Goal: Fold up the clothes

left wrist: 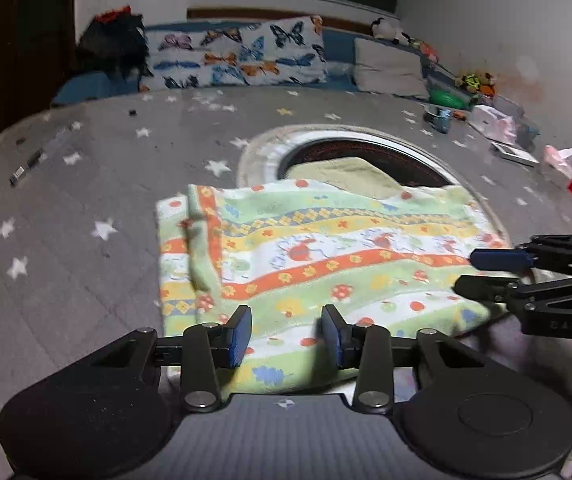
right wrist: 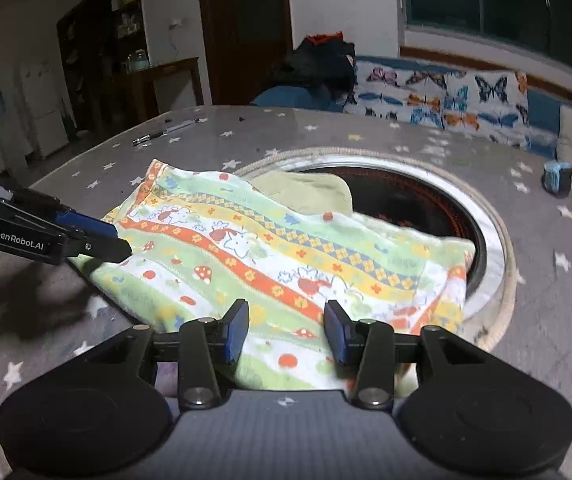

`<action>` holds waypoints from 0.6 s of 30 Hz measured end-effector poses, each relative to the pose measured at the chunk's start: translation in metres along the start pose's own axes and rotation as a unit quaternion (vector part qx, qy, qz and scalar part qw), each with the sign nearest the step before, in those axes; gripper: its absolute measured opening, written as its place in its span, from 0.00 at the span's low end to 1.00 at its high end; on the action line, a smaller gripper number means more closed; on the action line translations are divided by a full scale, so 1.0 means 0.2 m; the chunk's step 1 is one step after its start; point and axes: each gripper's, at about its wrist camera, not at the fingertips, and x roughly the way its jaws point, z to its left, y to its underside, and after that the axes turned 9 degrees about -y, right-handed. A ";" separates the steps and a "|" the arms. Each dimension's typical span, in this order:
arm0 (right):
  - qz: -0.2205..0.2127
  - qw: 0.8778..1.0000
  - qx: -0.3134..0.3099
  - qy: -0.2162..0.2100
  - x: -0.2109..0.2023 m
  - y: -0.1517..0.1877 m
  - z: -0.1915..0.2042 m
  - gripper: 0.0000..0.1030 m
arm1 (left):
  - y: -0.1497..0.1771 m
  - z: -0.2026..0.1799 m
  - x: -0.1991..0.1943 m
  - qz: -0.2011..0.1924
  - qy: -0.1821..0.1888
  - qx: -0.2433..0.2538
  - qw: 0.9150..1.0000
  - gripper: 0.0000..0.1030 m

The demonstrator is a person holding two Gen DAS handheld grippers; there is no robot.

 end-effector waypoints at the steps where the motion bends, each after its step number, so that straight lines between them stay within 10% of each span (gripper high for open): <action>1: 0.003 1.000 0.003 -0.003 -0.01 0.00 0.00 0.41 | 0.02 -0.01 -0.02 0.000 0.006 0.005 1.000 0.40; 10: 0.028 0.999 0.020 -0.031 -0.17 0.06 0.00 0.37 | 0.09 -0.03 -0.14 0.009 0.043 0.022 0.999 0.42; 18: -0.018 0.995 0.087 0.039 -0.17 -0.06 -0.26 0.38 | -0.08 0.07 -0.15 -0.064 -0.066 0.002 0.996 0.50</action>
